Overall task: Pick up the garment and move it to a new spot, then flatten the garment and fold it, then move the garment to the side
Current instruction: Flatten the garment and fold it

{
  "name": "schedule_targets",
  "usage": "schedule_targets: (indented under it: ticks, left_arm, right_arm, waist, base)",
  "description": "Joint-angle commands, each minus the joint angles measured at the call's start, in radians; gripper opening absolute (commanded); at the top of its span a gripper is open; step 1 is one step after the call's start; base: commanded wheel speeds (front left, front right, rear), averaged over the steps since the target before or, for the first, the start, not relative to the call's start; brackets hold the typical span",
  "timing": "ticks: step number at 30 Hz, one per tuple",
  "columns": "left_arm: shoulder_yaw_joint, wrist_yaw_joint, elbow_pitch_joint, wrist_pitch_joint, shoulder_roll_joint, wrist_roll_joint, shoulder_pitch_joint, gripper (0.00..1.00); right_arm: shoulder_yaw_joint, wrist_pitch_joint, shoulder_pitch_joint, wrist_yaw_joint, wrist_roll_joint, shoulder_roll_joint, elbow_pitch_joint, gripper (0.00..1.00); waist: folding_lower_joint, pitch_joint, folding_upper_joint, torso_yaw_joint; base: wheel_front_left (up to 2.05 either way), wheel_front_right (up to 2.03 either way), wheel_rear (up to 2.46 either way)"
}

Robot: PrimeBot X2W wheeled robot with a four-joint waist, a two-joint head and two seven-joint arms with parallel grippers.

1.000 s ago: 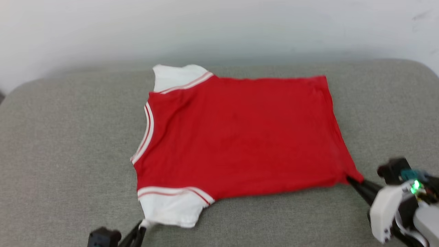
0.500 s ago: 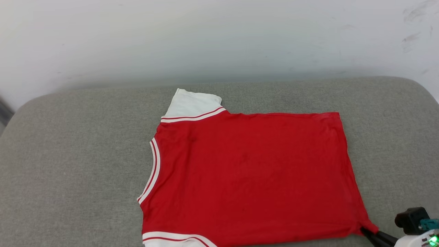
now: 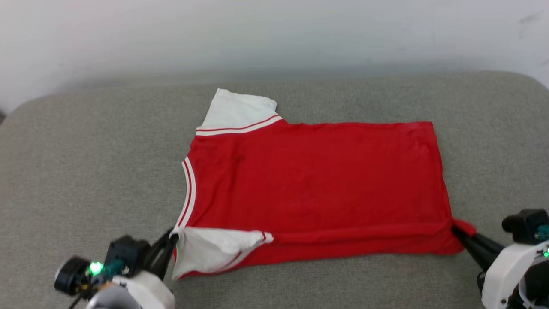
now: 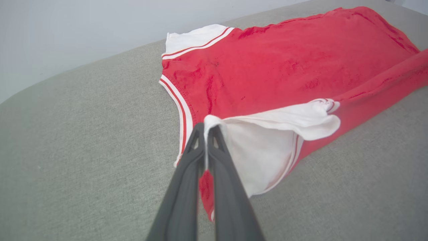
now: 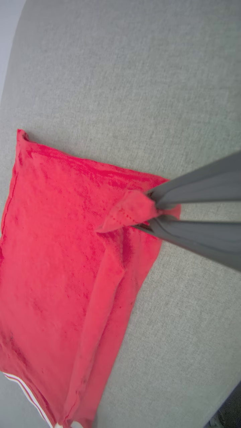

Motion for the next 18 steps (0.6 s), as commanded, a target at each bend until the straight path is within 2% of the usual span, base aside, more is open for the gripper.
schedule_targets:
  ticks: [1, 10, 18]
  left_arm:
    - [0.004, -0.008, 0.006, 0.008, 0.000, 0.011, -0.030, 0.00]
    - [0.010, -0.089, 0.111, 0.065, -0.018, 0.067, -0.251, 0.00]
    - [0.005, -0.146, 0.252, 0.078, -0.065, 0.069, -0.355, 0.00]
  right_arm:
    - [-0.014, 0.004, -0.020, -0.001, -0.008, 0.007, -0.008, 0.00]
    - [-0.081, 0.088, -0.137, -0.001, -0.053, 0.051, -0.037, 0.00]
    - [-0.036, 0.138, -0.250, -0.001, -0.080, 0.076, 0.042, 0.00]
  waist:
    - [0.0000, 0.024, -0.0001, -0.008]
    - [0.0000, 0.149, -0.0001, -0.043]
    - [0.0000, 0.251, -0.0001, -0.047]
  base:
    - [0.00, 0.00, 0.00]
    - [0.00, 0.00, 0.00]
    - [0.00, 0.00, 0.00]
